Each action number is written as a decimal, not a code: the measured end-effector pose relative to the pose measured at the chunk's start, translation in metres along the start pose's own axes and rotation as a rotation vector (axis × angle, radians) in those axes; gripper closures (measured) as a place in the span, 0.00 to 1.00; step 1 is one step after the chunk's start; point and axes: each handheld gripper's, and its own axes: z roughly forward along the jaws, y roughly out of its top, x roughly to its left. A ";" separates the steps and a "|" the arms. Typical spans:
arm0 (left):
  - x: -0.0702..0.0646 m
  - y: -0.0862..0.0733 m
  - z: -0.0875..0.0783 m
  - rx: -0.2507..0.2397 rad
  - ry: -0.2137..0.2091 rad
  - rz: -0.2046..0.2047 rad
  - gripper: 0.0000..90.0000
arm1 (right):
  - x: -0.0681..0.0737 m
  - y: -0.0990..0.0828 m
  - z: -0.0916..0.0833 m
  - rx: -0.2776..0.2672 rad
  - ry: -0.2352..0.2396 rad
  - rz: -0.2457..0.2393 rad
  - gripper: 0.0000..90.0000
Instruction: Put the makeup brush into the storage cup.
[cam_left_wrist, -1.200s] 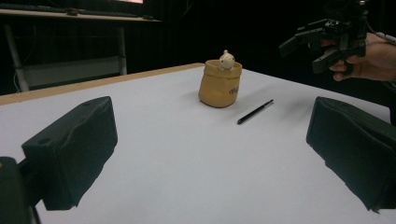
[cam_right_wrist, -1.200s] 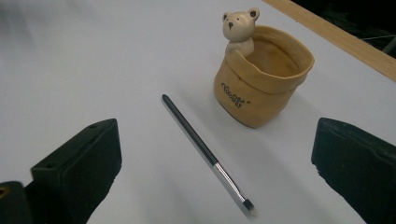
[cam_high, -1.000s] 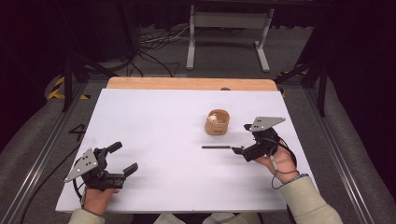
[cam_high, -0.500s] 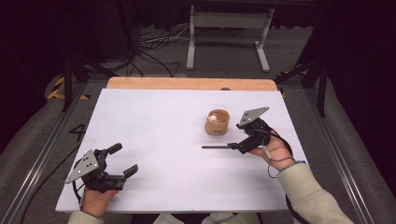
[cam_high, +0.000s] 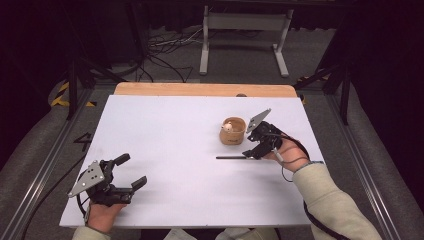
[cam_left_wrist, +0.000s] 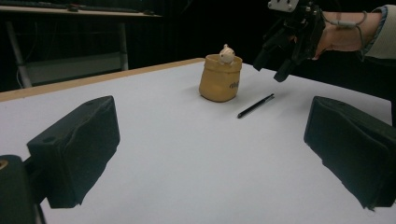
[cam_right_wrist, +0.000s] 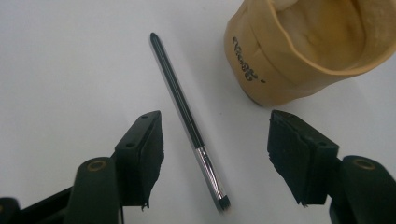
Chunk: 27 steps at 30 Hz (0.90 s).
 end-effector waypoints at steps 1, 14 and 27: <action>0.000 0.000 0.000 0.003 -0.001 0.000 0.05 | 0.000 0.002 0.002 0.013 0.006 -0.007 0.43; -0.004 0.002 0.002 0.010 -0.006 0.021 0.05 | -0.002 0.015 0.022 0.170 0.036 -0.065 0.53; -0.003 0.002 0.001 0.005 0.000 0.019 0.05 | -0.004 0.017 0.037 0.264 0.069 -0.121 0.67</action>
